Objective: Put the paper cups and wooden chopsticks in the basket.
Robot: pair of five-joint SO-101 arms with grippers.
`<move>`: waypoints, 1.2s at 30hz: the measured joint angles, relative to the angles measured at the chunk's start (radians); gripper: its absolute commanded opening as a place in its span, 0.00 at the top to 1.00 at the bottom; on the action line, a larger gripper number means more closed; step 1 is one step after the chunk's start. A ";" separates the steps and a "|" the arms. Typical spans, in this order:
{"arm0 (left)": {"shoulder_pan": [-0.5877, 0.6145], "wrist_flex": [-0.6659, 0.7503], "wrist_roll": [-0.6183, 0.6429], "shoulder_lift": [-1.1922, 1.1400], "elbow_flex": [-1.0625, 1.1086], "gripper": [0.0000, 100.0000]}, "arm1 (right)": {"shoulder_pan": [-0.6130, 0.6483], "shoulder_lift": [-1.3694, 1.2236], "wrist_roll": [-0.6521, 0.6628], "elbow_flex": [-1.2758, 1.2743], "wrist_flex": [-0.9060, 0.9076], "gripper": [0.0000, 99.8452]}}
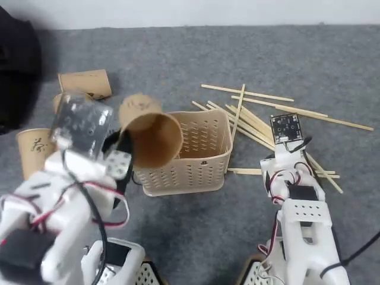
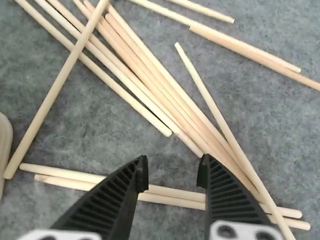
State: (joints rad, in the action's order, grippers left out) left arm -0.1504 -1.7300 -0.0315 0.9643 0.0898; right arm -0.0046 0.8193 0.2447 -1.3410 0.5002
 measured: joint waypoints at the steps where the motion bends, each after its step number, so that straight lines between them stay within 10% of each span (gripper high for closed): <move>1: -0.009 0.000 0.000 0.021 0.032 0.99 | 0.000 0.000 0.000 0.000 0.000 0.82; 17: -0.061 0.000 0.002 0.086 0.187 0.98 | 0.000 0.000 0.000 -0.002 0.000 0.82; 25: -0.061 0.000 0.002 0.095 0.181 0.71 | 0.020 0.000 0.009 -0.006 0.000 0.82; 36: 0.060 0.086 -0.051 0.095 0.153 0.72 | 0.026 0.000 0.014 -0.006 0.000 0.82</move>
State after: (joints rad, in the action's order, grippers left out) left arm -0.0905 -1.6441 -0.0821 1.0595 0.2432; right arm 0.0215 0.8193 0.2585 -1.3472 0.5002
